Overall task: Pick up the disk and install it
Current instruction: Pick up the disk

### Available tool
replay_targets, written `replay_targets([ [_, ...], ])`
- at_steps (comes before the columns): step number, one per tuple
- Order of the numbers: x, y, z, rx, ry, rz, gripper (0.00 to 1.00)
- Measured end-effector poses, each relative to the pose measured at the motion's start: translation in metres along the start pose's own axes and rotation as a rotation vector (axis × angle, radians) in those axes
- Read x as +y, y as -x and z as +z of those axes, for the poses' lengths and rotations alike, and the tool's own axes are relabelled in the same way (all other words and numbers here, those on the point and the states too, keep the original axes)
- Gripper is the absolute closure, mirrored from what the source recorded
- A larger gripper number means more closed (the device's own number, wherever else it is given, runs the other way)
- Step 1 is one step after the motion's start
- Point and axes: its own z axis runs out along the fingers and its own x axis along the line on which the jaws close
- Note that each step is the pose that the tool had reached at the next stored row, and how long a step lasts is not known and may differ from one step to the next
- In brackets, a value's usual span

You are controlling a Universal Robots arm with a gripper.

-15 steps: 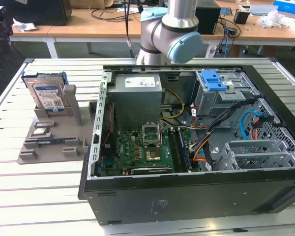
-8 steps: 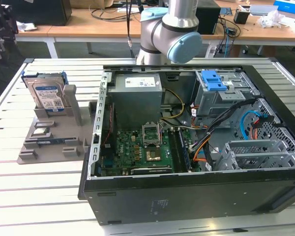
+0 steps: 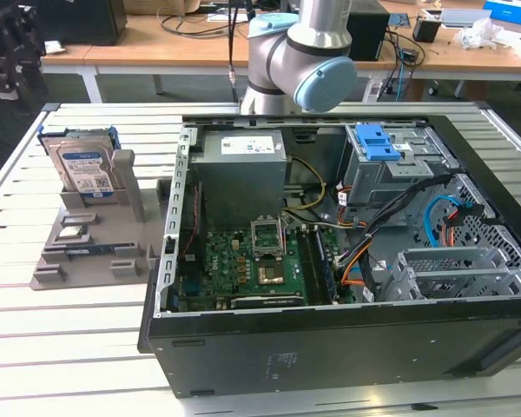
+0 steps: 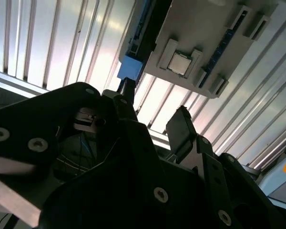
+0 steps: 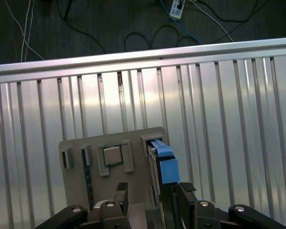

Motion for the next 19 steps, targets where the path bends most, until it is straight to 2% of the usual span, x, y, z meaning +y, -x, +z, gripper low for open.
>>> replay_targets([
  [8,-0.0117,0.0083,0.0012,0.0008,0.0000,0.000,0.46],
  [19,-0.0249,0.0170,0.0087,0.0020,0.0004,0.000,0.46],
])
